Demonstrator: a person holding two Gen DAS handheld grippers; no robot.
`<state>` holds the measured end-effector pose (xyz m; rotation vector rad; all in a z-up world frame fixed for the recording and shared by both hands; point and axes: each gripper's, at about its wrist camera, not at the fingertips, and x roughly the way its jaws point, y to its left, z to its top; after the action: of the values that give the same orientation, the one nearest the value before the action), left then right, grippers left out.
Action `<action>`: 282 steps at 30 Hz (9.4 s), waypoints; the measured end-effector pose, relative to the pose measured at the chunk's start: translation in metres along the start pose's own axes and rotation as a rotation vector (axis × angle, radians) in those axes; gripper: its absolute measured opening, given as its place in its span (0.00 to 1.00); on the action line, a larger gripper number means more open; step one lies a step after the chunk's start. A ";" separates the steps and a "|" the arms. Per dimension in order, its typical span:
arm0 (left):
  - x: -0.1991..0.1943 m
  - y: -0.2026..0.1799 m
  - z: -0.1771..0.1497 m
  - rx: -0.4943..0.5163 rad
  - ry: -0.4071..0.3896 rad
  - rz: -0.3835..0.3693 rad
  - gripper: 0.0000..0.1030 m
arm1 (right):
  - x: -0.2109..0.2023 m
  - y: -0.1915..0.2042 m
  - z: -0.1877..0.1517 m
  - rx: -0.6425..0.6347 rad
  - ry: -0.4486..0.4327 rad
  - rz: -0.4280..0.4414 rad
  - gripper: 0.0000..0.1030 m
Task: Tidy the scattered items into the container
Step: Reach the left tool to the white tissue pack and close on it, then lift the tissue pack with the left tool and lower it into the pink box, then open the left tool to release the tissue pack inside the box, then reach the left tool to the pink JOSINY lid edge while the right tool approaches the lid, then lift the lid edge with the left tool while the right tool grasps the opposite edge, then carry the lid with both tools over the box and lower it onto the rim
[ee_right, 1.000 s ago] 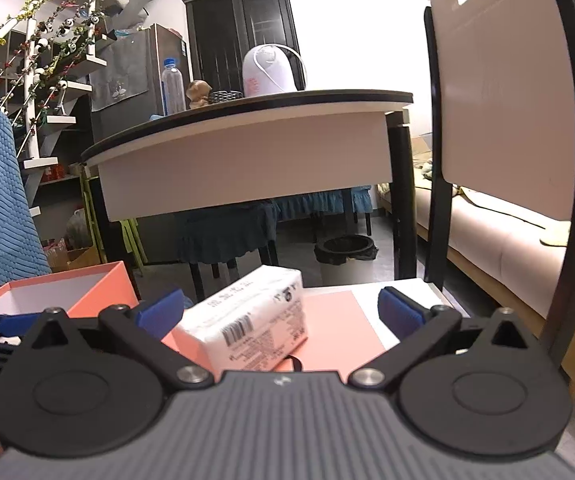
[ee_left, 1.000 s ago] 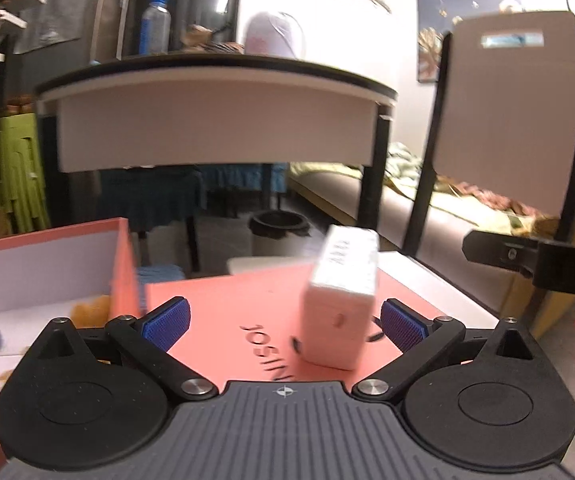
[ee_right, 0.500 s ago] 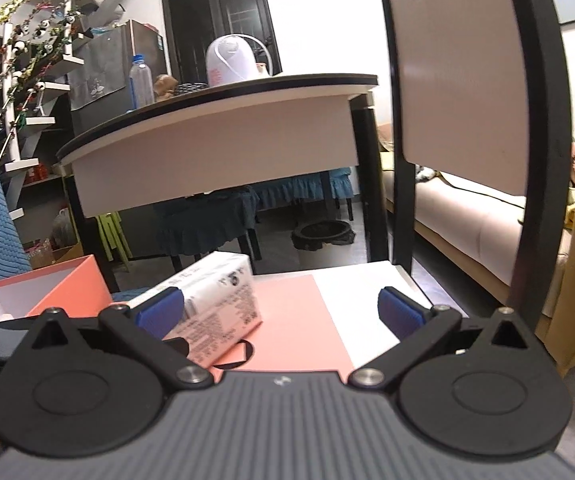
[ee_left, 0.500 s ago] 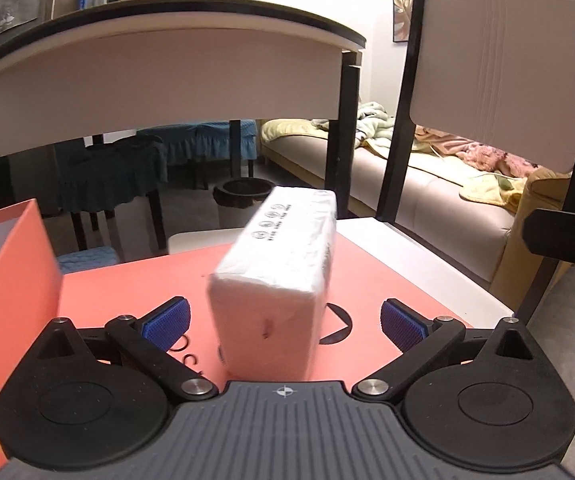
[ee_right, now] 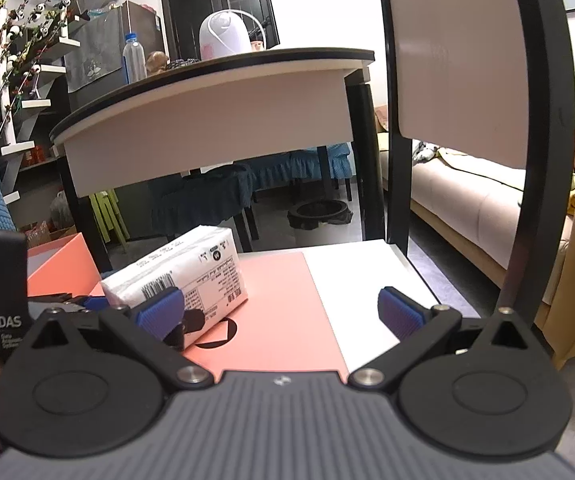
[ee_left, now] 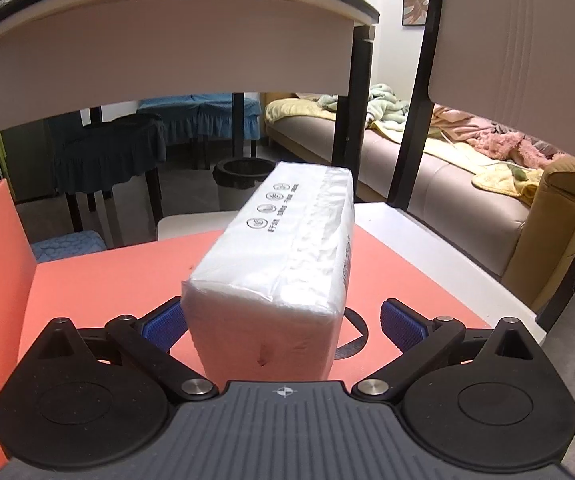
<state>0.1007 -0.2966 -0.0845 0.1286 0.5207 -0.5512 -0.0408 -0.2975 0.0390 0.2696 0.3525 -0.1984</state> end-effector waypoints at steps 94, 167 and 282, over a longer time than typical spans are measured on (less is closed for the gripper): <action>-0.158 0.241 0.015 -0.236 -0.029 0.433 0.86 | 0.050 0.124 0.008 -0.039 0.008 0.184 1.00; -0.128 0.058 -0.085 -0.190 0.221 0.059 0.97 | 0.055 -0.023 -0.061 -0.057 0.189 0.143 1.00; -0.295 0.291 -0.064 -0.710 -0.165 -0.132 0.86 | 0.064 0.140 0.027 0.303 0.044 0.605 0.72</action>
<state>0.0132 0.1042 0.0025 -0.6263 0.5389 -0.4724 0.0598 -0.1823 0.0717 0.6657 0.2698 0.3538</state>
